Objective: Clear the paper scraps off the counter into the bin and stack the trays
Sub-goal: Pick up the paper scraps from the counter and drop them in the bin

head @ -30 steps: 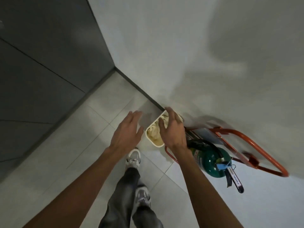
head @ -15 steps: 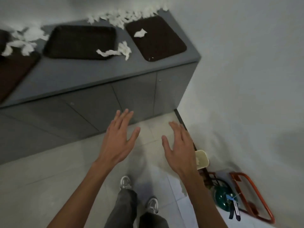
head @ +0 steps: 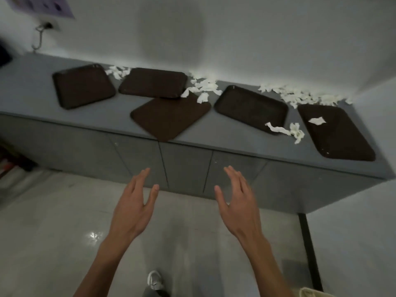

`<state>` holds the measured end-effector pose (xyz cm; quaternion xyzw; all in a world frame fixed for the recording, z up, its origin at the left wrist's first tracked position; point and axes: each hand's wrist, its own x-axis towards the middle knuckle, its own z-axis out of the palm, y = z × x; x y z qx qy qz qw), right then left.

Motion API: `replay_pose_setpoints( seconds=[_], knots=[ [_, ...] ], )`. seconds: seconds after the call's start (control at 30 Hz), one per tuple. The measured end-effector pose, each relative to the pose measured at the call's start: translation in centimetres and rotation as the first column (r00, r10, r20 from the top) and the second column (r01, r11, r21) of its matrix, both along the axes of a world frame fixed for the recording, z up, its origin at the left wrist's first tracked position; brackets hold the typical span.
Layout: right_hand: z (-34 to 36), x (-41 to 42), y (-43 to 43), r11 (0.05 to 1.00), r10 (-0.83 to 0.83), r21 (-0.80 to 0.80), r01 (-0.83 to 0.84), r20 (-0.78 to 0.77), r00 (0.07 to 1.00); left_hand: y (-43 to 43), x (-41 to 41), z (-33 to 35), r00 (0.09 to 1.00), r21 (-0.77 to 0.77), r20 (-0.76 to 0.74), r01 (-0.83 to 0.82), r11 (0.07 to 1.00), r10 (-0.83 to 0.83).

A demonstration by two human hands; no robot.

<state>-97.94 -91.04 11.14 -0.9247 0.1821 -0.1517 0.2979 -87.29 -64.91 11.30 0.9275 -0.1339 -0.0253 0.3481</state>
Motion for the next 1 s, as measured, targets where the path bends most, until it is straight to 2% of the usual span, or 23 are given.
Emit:
replay_pose_setpoints(
  seconds=[0.17,0.33,0.57,0.7,1.0],
  knots=[
    [0.2,10.5,8.8,0.995,0.087,0.043,-0.087,0.0,0.996,11.5,8.0,-0.2,0.994,-0.004,-0.034,-0.103,0.995,0.103],
    [0.3,20.0,15.2,0.984,0.162,0.073,-0.162,0.002,0.987,17.8,15.6,-0.4,0.979,-0.066,-0.043,-0.199,0.978,0.197],
    [-1.3,34.7,19.8,0.967,0.249,0.06,-0.248,-0.012,0.968,21.2,28.5,-2.3,0.971,-0.114,-0.007,-0.238,0.965,0.239],
    [-2.7,43.8,21.3,0.959,0.28,0.054,-0.277,-0.046,0.959,22.4,37.3,-3.5,0.971,-0.085,-0.011,-0.239,0.967,0.238],
    [-2.9,64.8,25.4,0.933,0.359,0.038,-0.357,-0.125,0.925,23.9,54.8,-2.2,0.965,-0.104,-0.023,-0.263,0.959,0.262]
  ],
)
